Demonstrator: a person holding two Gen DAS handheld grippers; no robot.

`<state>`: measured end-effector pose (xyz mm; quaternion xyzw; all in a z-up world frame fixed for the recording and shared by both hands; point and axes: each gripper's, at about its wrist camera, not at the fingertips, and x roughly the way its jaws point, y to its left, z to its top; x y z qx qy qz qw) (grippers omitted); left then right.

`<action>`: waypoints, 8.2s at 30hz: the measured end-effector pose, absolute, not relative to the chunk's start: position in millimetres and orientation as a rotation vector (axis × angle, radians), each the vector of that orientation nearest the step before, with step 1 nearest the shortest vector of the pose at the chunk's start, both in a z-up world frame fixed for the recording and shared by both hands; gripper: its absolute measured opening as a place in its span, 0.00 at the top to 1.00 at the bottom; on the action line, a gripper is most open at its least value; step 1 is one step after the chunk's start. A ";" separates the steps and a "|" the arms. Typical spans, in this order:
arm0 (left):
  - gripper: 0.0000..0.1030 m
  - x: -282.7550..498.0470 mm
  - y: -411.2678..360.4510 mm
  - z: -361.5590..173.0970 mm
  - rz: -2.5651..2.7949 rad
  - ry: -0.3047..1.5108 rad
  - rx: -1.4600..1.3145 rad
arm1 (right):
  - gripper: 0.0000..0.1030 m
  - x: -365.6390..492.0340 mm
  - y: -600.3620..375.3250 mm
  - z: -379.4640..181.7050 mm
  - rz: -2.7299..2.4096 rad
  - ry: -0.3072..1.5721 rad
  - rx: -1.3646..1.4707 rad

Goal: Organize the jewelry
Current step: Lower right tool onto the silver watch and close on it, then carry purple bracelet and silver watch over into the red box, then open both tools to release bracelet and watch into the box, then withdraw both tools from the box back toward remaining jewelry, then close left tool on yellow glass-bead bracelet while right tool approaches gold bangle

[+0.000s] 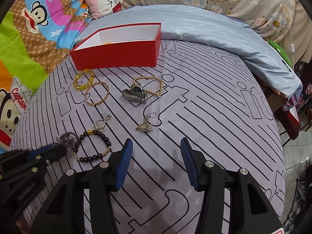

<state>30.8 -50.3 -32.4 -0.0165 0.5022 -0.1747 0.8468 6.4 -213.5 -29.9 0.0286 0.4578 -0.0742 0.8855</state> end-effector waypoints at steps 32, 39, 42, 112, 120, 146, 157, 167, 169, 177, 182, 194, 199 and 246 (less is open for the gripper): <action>0.90 100.0 -9.3 -49.4 -0.232 1.050 -0.071 | 0.53 102.6 -212.5 -53.3 -0.022 0.982 0.140; 0.90 101.4 -10.0 -53.8 -0.228 1.060 -0.070 | 0.67 106.8 -211.9 -58.6 -0.015 0.993 0.150; 0.90 101.8 -8.8 -54.6 -0.225 1.061 -0.073 | 0.75 107.4 -211.6 -58.5 -0.007 0.993 0.156; 0.90 254.1 -58.5 46.2 -0.271 0.828 0.032 | 0.85 223.1 -216.8 59.1 0.052 0.797 0.135; 0.90 290.4 -70.5 18.5 -0.254 0.876 0.057 | 0.85 257.1 -219.8 23.6 0.041 0.860 0.139; 0.74 309.0 -68.3 -7.9 -0.195 0.911 0.034 | 0.64 257.8 -224.8 7.7 -0.003 0.843 0.126; 0.66 241.1 -29.9 22.1 -0.180 0.864 0.002 | 0.58 173.9 -232.3 34.3 -0.051 0.788 0.123; 0.66 168.4 -16.2 4.7 -0.175 0.918 0.020 | 0.57 81.5 -234.3 13.7 -0.105 0.836 0.100; 0.66 157.9 -16.0 -1.5 -0.180 0.937 0.015 | 0.57 67.3 -235.7 5.5 -0.109 0.857 0.114; 0.57 141.7 -6.9 -26.6 -0.160 1.000 -0.045 | 0.57 32.1 -236.6 -22.2 -0.105 0.917 0.173; 0.57 150.5 -2.0 -36.5 -0.137 1.017 -0.054 | 0.57 23.0 -232.7 -38.5 -0.106 0.949 0.167; 0.58 183.4 -14.8 -51.6 -0.146 1.048 -0.085 | 0.57 30.6 -225.1 -46.5 -0.074 0.961 0.189; 0.69 199.2 -33.6 -60.6 -0.145 1.038 -0.021 | 0.57 36.4 -224.7 -44.6 -0.068 0.957 0.196; 0.91 124.5 -1.8 -62.5 -0.201 1.028 -0.015 | 0.42 131.5 -127.7 -65.3 0.038 0.968 0.040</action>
